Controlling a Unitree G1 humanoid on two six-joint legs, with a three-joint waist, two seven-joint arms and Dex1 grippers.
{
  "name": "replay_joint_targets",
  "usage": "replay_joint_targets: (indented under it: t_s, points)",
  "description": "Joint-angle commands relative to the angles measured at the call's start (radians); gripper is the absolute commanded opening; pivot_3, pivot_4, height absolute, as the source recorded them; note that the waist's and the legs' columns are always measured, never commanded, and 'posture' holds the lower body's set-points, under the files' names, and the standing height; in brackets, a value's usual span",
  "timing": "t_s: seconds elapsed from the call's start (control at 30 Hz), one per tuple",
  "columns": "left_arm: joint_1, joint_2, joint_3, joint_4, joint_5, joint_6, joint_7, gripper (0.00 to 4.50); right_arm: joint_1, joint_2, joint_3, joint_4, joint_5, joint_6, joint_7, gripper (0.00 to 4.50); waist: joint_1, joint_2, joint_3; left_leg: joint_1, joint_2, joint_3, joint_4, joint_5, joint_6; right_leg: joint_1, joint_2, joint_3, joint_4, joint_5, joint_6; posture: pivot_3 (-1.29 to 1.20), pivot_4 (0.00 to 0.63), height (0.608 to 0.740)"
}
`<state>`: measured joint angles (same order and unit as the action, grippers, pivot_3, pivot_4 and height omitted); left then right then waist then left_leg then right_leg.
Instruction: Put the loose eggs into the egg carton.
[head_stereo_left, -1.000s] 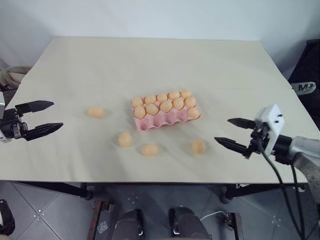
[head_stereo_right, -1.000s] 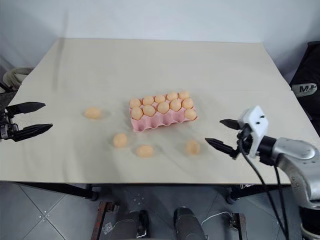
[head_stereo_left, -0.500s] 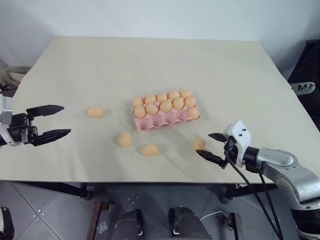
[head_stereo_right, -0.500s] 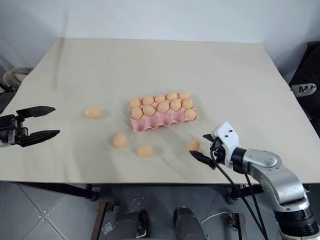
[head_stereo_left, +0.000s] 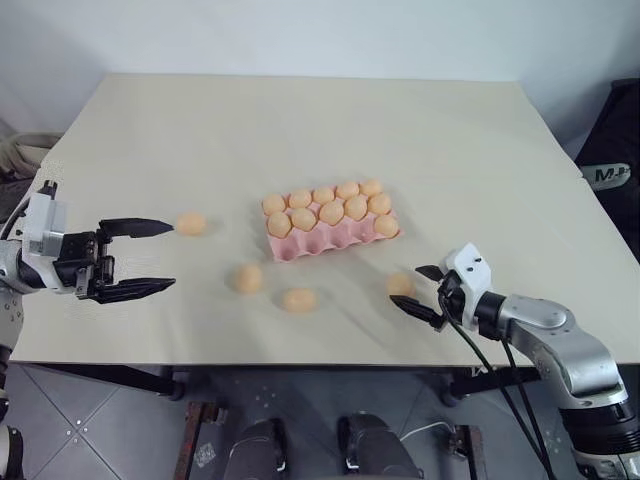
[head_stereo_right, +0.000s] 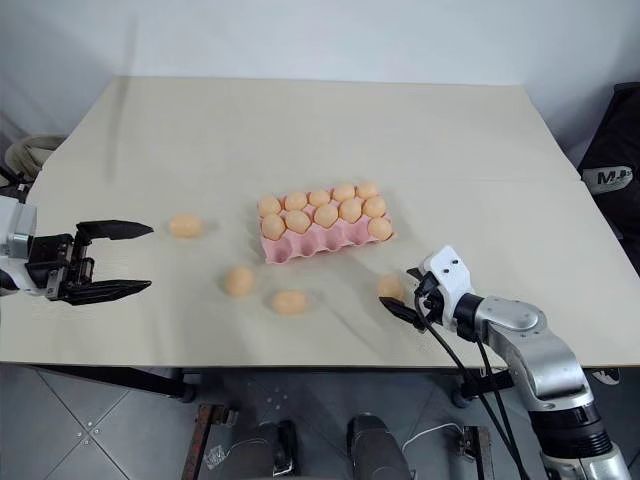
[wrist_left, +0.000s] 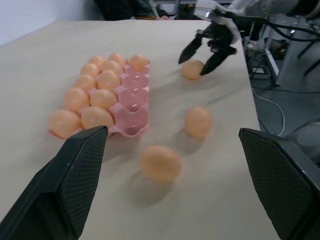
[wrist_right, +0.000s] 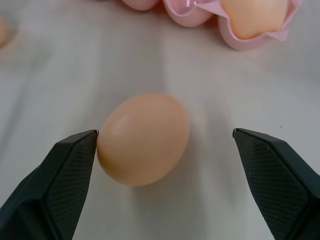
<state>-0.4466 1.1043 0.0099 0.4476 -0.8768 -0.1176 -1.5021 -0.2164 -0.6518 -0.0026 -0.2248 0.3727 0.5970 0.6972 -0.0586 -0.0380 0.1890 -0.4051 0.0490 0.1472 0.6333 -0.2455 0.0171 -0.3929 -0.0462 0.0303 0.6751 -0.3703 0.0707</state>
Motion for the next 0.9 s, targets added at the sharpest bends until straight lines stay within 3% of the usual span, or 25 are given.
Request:
replay_joint_targets:
  t_s: [0.03,0.33,0.43,0.6,0.9]
  points:
    - [-0.010,0.038,-0.042,-0.035,-0.064,-0.038,-0.112,4.48,-0.017,0.017,0.001,0.024,-0.014,-0.036,0.006,4.50,0.000,0.000,0.000,0.000,0.000,0.000,0.000,0.000,0.000,0.000,0.000,0.000,0.000,0.000,0.000,0.00,0.150,0.740]
    - [-0.008,0.054,-0.129,-0.095,-0.103,-0.061,-0.112,4.48,-0.041,0.050,0.012,0.082,-0.045,-0.061,0.002,4.50,-0.001,0.000,0.000,0.000,0.000,0.000,0.000,0.001,-0.001,0.000,0.000,0.000,0.000,0.000,0.000,0.00,0.150,0.740]
    - [-0.023,0.049,-0.133,-0.092,-0.103,-0.062,-0.112,4.50,-0.043,0.051,0.008,0.087,-0.049,-0.052,-0.003,3.86,0.000,0.000,0.000,0.000,0.000,0.000,0.000,0.001,-0.001,0.000,0.000,0.000,0.000,0.000,0.000,0.00,0.150,0.740]
    - [-0.047,0.033,-0.134,-0.083,-0.093,-0.057,-0.112,4.50,-0.034,0.027,0.006,0.082,-0.048,-0.052,0.020,2.13,0.000,0.000,0.000,0.000,0.000,0.000,0.000,0.001,-0.002,0.000,0.000,0.000,0.000,0.000,0.000,0.00,0.150,0.740]
    - [-0.058,0.013,-0.140,-0.092,-0.092,-0.041,-0.112,4.50,-0.148,0.023,-0.019,0.042,-0.009,-0.031,0.036,2.13,-0.004,0.001,0.000,0.000,0.000,0.000,0.001,0.001,-0.002,0.000,0.001,0.000,0.000,0.000,0.000,0.00,0.150,0.740]
